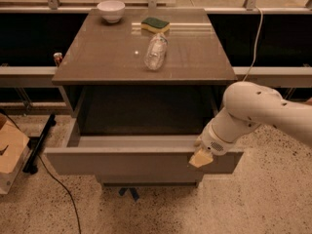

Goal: Open top drawer

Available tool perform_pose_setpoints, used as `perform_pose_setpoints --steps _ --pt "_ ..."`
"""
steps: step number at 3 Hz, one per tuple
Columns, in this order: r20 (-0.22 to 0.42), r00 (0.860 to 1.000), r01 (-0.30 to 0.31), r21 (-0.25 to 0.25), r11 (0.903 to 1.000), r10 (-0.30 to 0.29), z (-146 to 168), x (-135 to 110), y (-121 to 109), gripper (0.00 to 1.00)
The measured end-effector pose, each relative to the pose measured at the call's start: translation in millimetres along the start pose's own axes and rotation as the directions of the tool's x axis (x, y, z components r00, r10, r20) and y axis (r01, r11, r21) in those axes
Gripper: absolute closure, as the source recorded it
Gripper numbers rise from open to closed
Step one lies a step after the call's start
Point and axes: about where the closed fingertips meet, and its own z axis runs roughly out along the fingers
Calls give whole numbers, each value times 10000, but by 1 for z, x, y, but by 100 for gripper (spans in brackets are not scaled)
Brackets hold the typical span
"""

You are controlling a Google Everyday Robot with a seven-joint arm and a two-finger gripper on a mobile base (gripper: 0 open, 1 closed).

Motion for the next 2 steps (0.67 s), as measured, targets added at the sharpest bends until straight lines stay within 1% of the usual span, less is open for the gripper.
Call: perform_pose_setpoints --steps 1,2 --pt "0 10000 0 0 10000 0 0 0 0 62" --pt "-11 10000 12 -19 10000 -12 1 0 1 38"
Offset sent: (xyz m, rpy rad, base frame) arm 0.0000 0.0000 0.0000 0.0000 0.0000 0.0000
